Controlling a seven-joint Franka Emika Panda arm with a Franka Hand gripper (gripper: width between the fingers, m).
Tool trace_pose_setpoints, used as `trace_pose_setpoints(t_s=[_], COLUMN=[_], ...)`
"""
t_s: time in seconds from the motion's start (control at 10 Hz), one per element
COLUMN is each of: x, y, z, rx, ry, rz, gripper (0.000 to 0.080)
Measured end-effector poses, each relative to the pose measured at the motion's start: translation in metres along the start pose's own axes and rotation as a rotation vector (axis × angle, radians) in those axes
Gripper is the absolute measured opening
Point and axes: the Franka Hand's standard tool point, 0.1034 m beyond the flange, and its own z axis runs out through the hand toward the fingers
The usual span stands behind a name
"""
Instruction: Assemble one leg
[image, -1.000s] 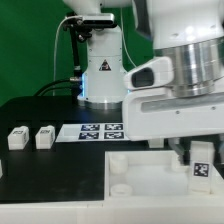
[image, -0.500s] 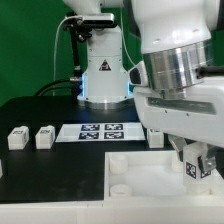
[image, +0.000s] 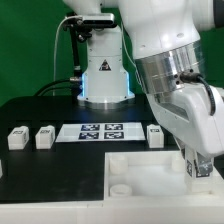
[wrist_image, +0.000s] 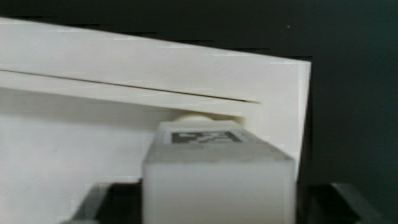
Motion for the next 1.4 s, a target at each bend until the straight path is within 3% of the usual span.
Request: trace_pose_setpoints(t_s=[0.1,0.2,0.3,0.4,0.7,0.9,1.0,1.3,1.4], x=[-0.001,-0.003,-0.006,-0.012,-0.010,-0.011,-0.009,-0.008,-0.009], y=[0.000,0.002,0.004,0.006,0.006,0.005,0.003,0.002,0.002], z=[0.000,0.000,-0.001,-0.002,-0.001,-0.001,-0.002,-0.002,-0.002], rx=[0.000,-0.018,-0.043,-0.079,-0.084,-0.129,-0.139,-0.127,-0.123], ry=[0.000,0.009,0.024,0.045,0.038,0.068,0.076,0.087,0.087], rz=[-0.001,-0.171,-0.392,-0.560,-0.842,-1.238,-1.418,-1.402,-1.364], gripper=[0.0559,0.0559,0.0631,0.0644,0.0648,0.0648,0.0648,0.0634,0.0461])
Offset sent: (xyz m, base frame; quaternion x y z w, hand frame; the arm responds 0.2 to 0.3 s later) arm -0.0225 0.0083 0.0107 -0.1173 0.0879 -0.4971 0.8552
